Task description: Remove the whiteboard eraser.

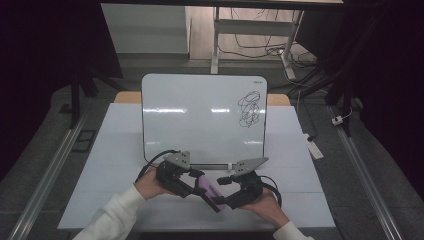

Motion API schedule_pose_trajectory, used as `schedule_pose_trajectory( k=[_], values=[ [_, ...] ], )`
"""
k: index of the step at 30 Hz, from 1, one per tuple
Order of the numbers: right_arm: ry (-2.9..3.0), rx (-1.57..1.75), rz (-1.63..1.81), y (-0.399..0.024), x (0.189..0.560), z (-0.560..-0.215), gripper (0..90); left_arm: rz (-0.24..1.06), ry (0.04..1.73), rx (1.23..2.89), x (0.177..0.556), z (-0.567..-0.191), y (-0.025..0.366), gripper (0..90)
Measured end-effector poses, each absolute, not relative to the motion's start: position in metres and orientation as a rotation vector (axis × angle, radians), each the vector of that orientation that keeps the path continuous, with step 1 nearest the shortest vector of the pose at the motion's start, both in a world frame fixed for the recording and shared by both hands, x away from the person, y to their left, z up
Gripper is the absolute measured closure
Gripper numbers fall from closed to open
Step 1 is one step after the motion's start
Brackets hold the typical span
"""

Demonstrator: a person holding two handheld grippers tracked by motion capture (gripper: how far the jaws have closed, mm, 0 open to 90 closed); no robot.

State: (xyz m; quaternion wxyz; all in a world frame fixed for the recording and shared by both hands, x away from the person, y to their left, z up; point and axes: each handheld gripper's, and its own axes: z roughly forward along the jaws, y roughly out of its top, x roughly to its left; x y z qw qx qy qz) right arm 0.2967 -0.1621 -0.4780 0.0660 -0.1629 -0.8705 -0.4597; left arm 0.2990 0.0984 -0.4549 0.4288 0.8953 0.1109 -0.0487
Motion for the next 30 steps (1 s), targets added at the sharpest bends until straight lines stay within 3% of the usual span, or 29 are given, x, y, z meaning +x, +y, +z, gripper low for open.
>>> schedule_pose_trajectory(
  k=[8,11,24,27,30],
  values=[
    [-2.569,-0.443,-1.320,-0.1554,0.2955,-0.4849,32.3,-0.137,0.223,2.241,0.2954,-0.4543,0.0958,40.0],
    [-2.569,-0.421,-1.330,-0.1543,0.2940,-0.4849,39.3,-0.133,0.224,2.244,0.2958,-0.4547,0.0964,40.0],
    [-2.629,-0.441,-1.366,-0.1544,0.2912,-0.4827,40.4,-0.126,0.265,2.232,0.2977,-0.4562,0.0991,39.7],
    [-2.663,-0.441,-1.385,-0.1536,0.2901,-0.4820,40.5,-0.122,0.306,2.216,0.2992,-0.4565,0.1000,36.7],
    [-2.720,-0.472,-1.448,-0.1565,0.2880,-0.4774,40.5,-0.069,0.373,2.206,0.2982,-0.4575,0.1025,26.3]
  ],
)
